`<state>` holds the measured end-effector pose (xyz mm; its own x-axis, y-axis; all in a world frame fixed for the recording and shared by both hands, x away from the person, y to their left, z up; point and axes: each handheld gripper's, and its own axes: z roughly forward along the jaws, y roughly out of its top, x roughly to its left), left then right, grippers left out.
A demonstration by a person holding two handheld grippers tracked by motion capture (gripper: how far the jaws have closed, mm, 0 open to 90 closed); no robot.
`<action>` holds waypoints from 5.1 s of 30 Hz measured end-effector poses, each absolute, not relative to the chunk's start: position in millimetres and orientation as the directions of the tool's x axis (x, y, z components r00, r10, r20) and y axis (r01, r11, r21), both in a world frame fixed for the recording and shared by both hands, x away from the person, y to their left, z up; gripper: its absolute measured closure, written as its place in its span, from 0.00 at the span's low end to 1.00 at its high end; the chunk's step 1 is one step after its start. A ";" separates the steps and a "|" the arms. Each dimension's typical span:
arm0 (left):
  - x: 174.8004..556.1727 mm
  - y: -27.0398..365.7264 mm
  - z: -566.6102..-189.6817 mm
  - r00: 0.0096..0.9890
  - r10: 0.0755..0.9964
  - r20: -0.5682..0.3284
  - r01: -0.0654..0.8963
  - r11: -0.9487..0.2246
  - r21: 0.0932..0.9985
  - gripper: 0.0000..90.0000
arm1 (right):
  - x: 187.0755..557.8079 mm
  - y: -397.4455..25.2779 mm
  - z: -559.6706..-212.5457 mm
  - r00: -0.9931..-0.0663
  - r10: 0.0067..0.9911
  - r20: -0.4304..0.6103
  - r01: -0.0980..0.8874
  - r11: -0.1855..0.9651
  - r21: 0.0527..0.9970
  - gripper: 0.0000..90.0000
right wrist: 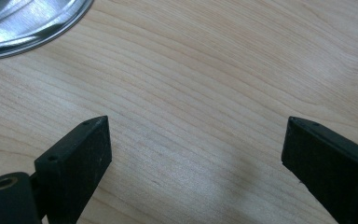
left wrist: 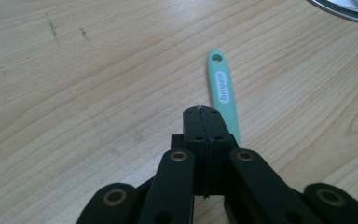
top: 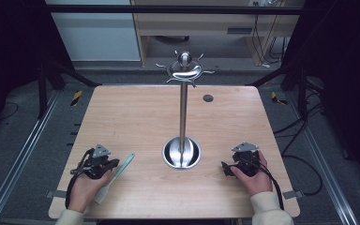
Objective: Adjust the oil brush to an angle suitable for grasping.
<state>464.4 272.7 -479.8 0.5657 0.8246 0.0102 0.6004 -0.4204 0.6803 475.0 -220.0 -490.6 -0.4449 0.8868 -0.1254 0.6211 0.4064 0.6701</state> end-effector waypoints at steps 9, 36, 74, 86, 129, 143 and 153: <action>465.4 265.9 -484.4 0.594 0.804 0.016 0.605 -0.460 0.650 1.00 | 474.9 -220.0 -490.6 -0.444 0.887 -0.124 0.622 0.405 0.670 0.10; 455.0 246.1 -463.4 0.653 0.757 0.027 0.588 -0.529 0.611 0.99 | 475.3 -219.8 -491.8 -0.450 0.885 -0.120 0.624 0.408 0.666 0.10; 459.4 229.4 -458.0 0.708 0.706 0.023 0.681 -0.691 0.242 0.76 | 475.2 -218.3 -490.9 -0.456 0.882 -0.116 0.622 0.410 0.668 0.10; 463.0 229.6 -461.5 0.713 0.701 0.022 0.680 -0.698 0.225 0.83 | 475.3 -218.4 -490.9 -0.456 0.882 -0.116 0.623 0.409 0.667 0.10; 437.2 240.7 -409.5 0.720 0.691 0.054 0.555 -0.622 0.552 0.91 | 475.5 -219.6 -492.3 -0.452 0.883 -0.124 0.627 0.413 0.661 0.10; 423.8 237.0 -383.6 0.724 0.685 0.078 0.474 -0.578 0.664 0.91 | 476.3 -219.4 -493.8 -0.447 0.887 -0.119 0.633 0.408 0.658 0.10; 422.4 233.9 -369.1 0.720 0.689 0.088 0.448 -0.558 0.698 0.91 | 476.4 -219.1 -493.6 -0.450 0.885 -0.119 0.630 0.409 0.660 0.10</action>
